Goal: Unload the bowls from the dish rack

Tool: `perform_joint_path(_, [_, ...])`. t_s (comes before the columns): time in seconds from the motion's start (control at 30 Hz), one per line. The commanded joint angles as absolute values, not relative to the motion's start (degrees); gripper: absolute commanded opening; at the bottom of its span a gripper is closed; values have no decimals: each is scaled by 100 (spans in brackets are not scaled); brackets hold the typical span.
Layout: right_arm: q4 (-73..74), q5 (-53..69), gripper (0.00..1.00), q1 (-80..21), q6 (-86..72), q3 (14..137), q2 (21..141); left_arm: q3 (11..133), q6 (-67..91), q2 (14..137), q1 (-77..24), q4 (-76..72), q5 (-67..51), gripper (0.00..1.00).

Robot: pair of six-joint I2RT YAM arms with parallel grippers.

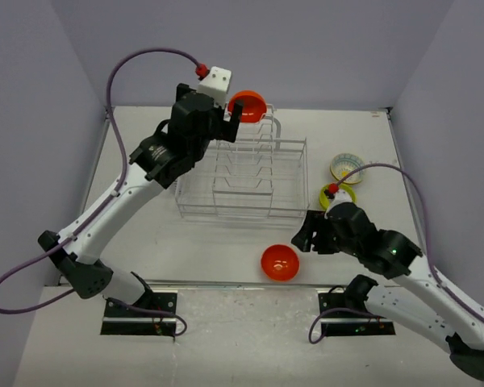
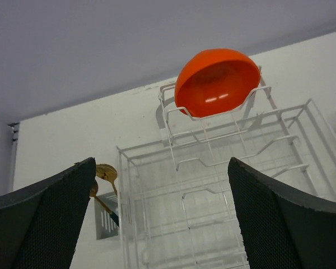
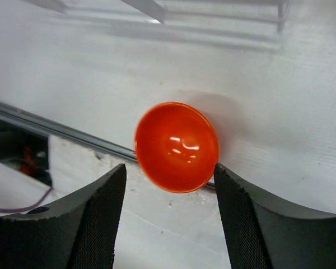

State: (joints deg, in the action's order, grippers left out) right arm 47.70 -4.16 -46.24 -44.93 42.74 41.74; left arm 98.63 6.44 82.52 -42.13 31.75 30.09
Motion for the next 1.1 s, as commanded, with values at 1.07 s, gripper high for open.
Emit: perform_joint_path(1.07, [4861,-519,84,-4658,-3164,5071,2487,10907,-4544,11082,-3437,835,1169,63])
